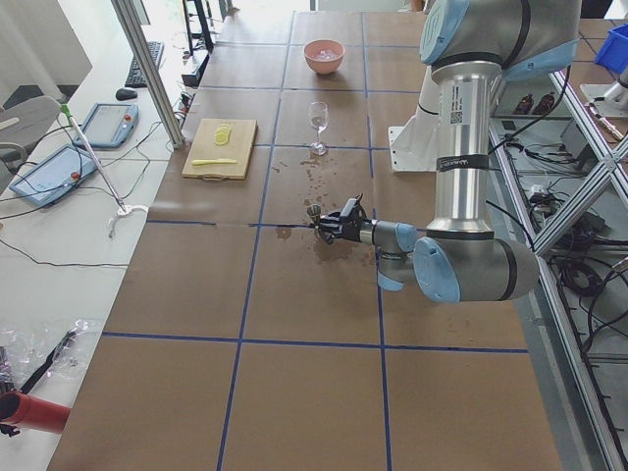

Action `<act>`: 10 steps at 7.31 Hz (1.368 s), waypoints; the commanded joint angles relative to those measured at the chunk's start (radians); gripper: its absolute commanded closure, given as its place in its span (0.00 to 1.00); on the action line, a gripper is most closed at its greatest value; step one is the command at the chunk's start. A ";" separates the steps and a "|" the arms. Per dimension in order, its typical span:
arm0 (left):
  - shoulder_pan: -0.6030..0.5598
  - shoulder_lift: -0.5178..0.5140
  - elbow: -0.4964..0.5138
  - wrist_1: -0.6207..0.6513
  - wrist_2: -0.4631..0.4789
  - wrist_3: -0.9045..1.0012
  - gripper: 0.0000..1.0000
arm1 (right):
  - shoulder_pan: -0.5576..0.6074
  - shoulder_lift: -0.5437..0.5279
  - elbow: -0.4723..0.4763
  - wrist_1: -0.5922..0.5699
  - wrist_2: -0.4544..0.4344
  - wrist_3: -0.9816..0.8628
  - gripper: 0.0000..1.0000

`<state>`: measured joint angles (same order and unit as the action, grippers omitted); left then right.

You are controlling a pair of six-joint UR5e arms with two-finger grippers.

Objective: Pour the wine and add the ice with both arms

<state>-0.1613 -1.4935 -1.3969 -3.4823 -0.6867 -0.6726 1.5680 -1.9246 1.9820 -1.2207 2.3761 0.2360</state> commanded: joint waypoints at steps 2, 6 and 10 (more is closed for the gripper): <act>0.005 -0.004 0.013 0.000 0.009 0.002 1.00 | 0.004 -0.001 0.001 0.001 0.000 -0.001 0.00; 0.011 -0.007 0.016 0.002 0.012 0.004 0.96 | 0.009 -0.001 0.000 0.001 0.000 -0.004 0.00; 0.025 -0.010 0.024 0.002 0.019 0.004 0.93 | 0.012 -0.007 0.003 0.001 0.000 -0.004 0.00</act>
<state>-0.1420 -1.5027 -1.3725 -3.4806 -0.6722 -0.6688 1.5786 -1.9282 1.9836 -1.2196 2.3761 0.2317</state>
